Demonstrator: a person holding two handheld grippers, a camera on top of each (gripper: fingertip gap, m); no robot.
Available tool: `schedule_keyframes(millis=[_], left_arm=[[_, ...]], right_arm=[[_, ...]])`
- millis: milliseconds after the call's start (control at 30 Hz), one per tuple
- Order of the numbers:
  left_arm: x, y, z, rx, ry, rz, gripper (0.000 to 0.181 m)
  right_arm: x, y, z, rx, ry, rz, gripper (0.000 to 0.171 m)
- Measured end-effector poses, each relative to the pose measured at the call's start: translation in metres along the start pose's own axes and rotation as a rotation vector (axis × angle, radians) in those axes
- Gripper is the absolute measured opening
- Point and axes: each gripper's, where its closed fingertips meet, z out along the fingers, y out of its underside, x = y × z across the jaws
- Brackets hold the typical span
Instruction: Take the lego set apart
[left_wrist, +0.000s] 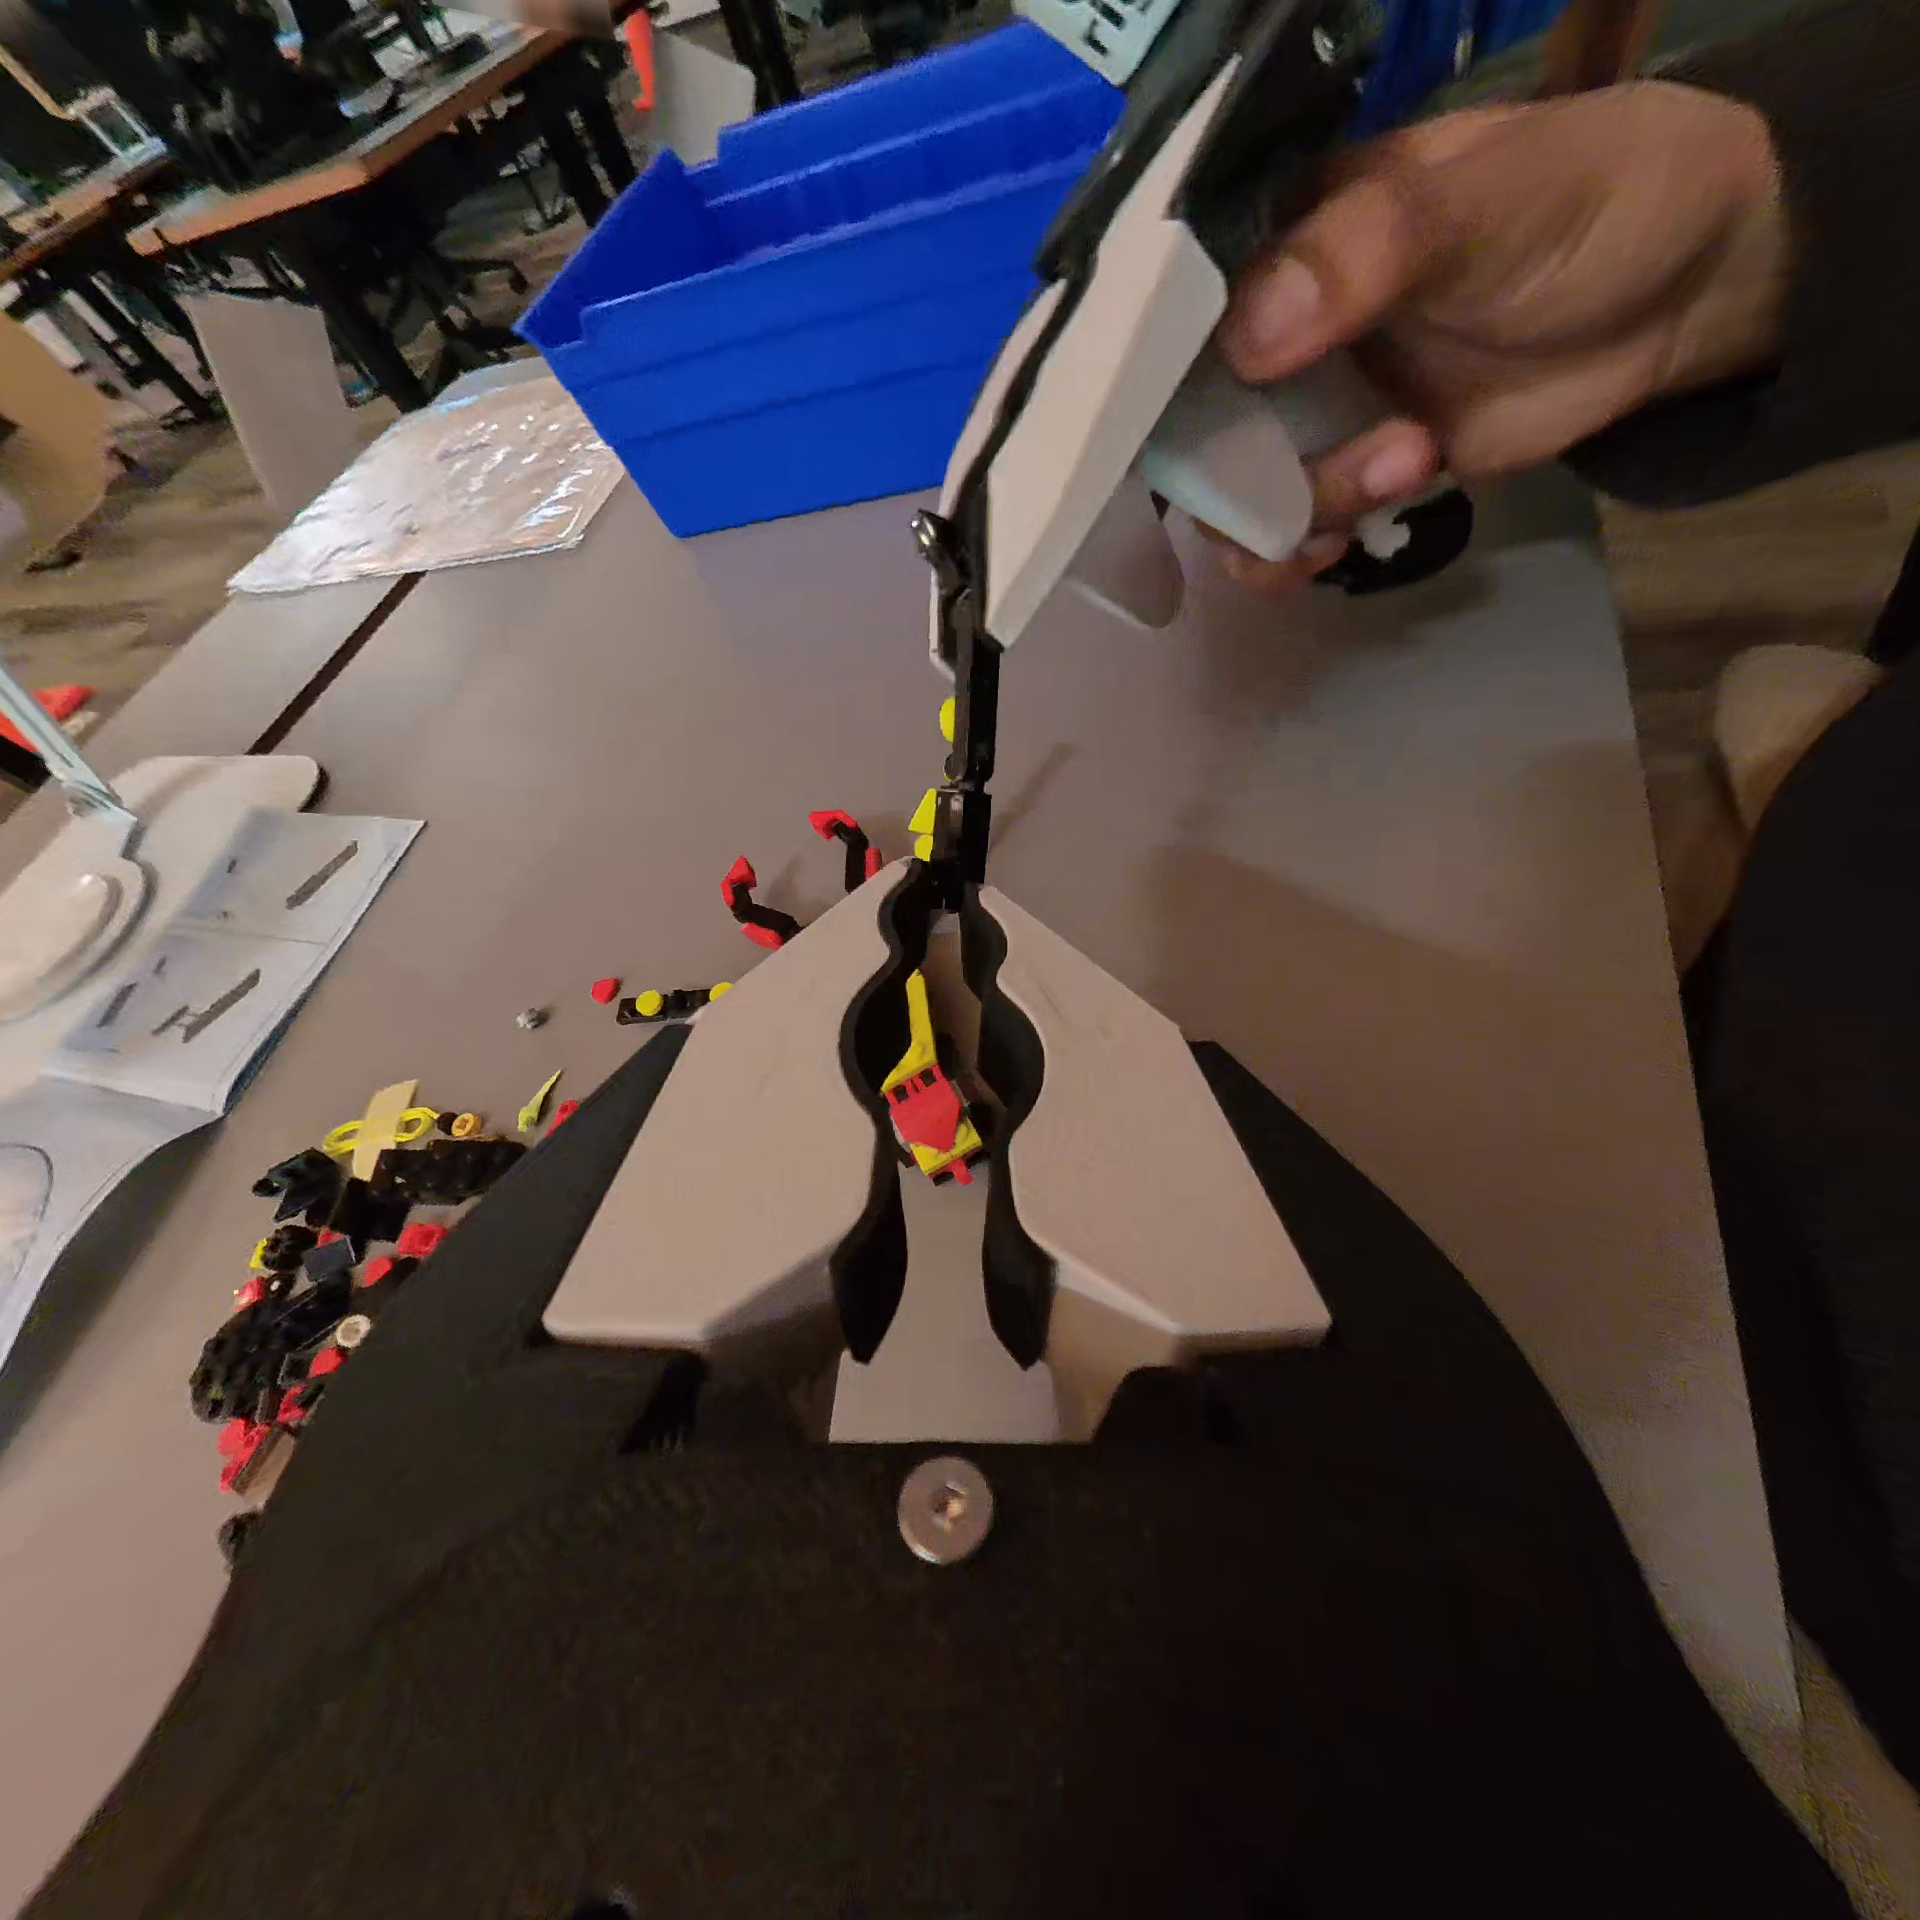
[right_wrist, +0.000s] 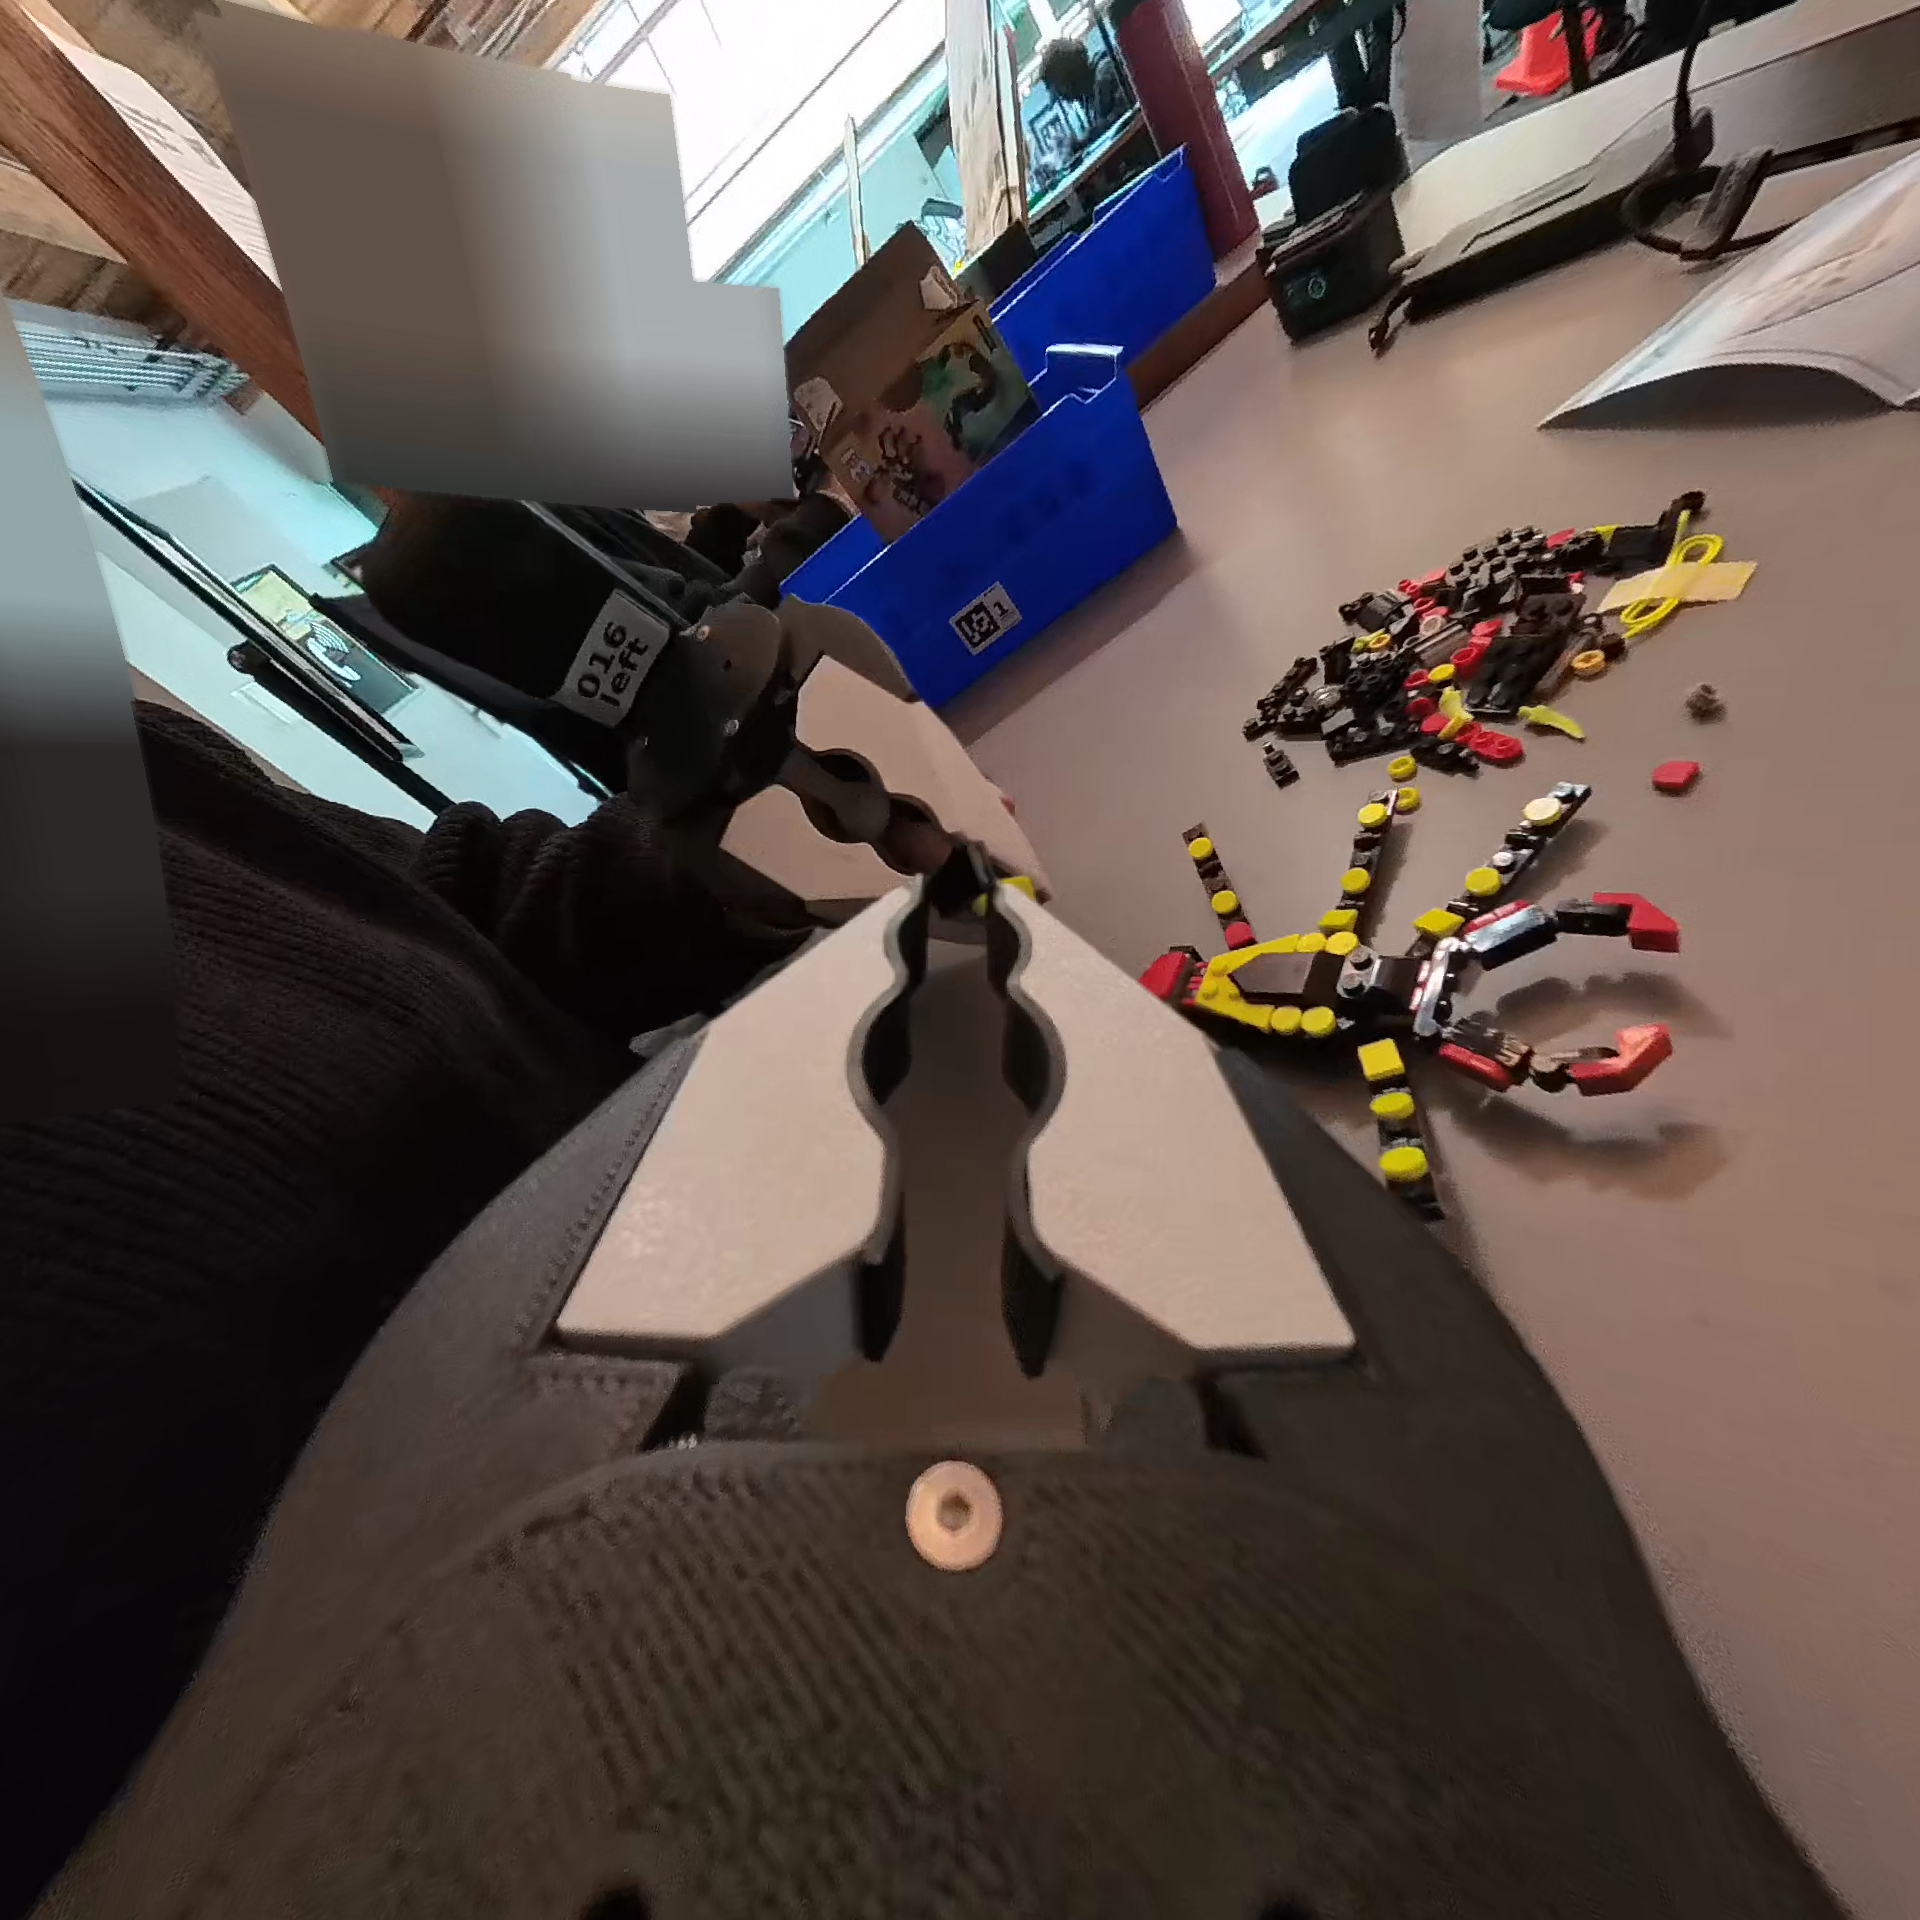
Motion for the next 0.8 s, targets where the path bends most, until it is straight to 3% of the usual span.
schedule_keyframes(millis=[167,333,400,467,567,667,800], left_arm=[[-0.001,0.003,0.0,0.016,0.034,-0.074,0.003],[0.007,0.0,-0.002,0.087,0.194,-0.275,0.01],[0.016,-0.006,-0.002,0.138,0.305,-0.384,0.027],[0.021,-0.014,-0.002,0.189,0.372,-0.462,0.034],[0.024,-0.022,-0.007,0.228,0.409,-0.471,0.016],[0.021,-0.02,-0.008,0.213,0.377,-0.426,0.013],[0.016,-0.02,-0.011,0.195,0.323,-0.362,0.009]], right_arm=[[-0.001,0.004,0.001,-0.05,0.009,-0.059,0.006],[-0.008,0.004,0.003,-0.064,0.011,-0.161,0.005],[-0.013,0.006,0.006,-0.067,-0.011,-0.178,0.005],[-0.021,0.008,0.009,-0.076,-0.051,-0.189,0.005],[-0.025,0.015,0.014,-0.101,-0.077,-0.19,0.005],[-0.02,0.012,0.013,-0.083,-0.047,-0.183,0.007],[-0.01,-0.006,0.004,0.021,0.025,-0.225,0.028]])
